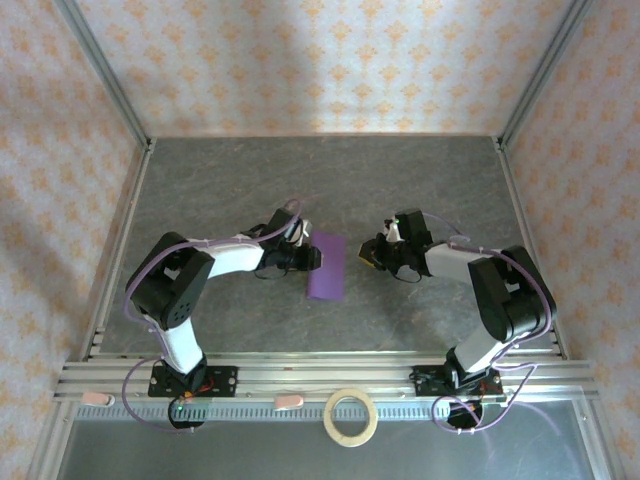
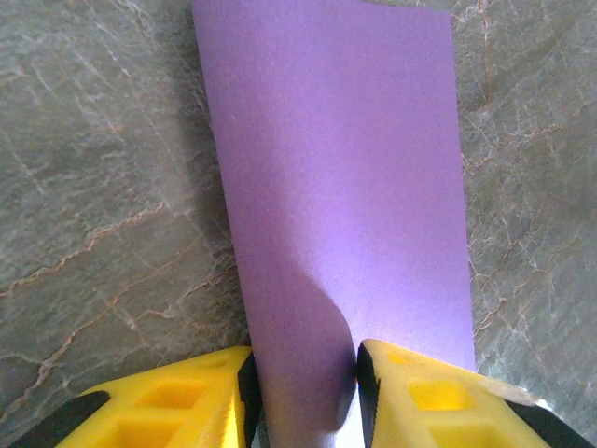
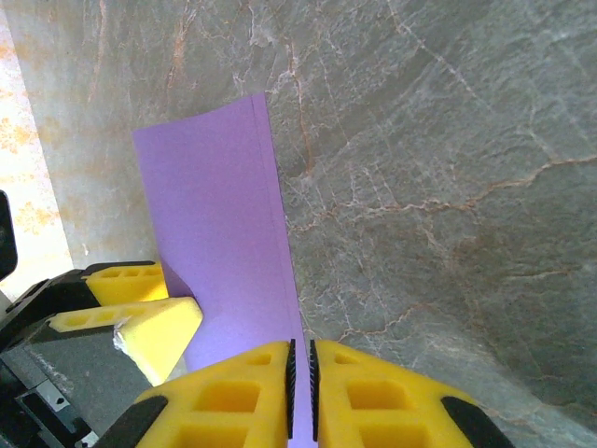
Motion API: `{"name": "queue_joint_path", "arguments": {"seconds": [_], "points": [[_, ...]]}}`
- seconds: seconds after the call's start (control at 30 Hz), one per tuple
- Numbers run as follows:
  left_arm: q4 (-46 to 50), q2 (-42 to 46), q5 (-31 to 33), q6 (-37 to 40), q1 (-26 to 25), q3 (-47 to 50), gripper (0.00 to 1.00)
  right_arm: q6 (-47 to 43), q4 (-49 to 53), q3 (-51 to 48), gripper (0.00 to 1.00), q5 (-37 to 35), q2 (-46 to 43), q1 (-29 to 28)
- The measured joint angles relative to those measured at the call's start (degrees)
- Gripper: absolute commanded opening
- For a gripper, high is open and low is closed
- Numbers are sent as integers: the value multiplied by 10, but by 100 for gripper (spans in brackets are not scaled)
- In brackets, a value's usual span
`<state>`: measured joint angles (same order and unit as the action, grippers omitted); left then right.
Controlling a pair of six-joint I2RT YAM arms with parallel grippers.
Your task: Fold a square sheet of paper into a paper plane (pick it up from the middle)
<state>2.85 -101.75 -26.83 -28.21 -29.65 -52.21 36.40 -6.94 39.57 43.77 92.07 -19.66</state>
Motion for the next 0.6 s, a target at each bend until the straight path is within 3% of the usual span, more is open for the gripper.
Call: {"name": "queue_joint_path", "arguments": {"seconds": [0.6], "points": [[38,-8,48,3,-19,-25,41,0,0,0,15,2,0,0]]}}
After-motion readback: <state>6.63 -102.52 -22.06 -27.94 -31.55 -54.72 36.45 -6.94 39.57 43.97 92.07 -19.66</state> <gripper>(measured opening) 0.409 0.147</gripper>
